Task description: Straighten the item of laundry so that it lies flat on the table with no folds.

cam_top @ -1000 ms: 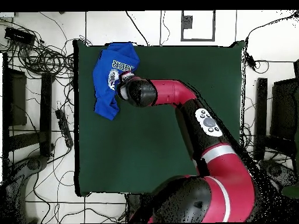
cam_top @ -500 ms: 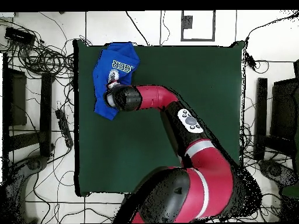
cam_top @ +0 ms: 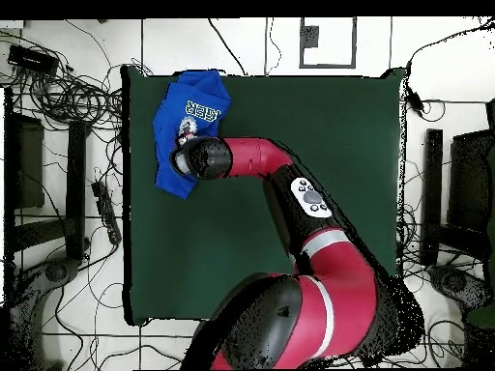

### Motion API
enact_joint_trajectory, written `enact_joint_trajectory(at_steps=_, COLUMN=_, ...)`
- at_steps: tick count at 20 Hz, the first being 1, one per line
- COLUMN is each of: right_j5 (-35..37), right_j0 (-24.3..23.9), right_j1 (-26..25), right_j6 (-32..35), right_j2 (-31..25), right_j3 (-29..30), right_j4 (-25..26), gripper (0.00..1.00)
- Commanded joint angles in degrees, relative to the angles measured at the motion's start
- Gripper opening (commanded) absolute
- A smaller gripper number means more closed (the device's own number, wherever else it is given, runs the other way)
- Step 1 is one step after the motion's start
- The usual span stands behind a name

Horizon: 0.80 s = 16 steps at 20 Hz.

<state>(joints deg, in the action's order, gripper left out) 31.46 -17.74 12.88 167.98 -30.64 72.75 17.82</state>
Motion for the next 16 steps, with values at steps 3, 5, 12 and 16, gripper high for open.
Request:
enact_joint_trajectory(at_steps=3, right_j5=-3.02, right_j0=3.19, right_j1=-7.31, right_j6=-1.90, right_j2=4.30, right_j3=-4.79, right_j4=1.86, gripper=1.00)
enact_joint_trajectory(at_steps=5, right_j5=-7.73, right_j0=3.33, right_j1=-6.14, right_j6=-0.88, right_j2=4.45, right_j3=-3.90, right_j4=2.96, gripper=1.00)
enact_joint_trajectory(at_steps=12, right_j5=-8.04, right_j0=2.34, right_j1=-3.82, right_j6=-3.20, right_j2=3.27, right_j3=-2.95, right_j4=3.45, gripper=1.00)
enact_joint_trajectory(at_steps=16, right_j5=-9.82, right_j0=2.73, right_j1=-1.71, right_j6=-2.07, right_j2=3.53, right_j3=-1.35, right_j4=3.86, gripper=1.00)
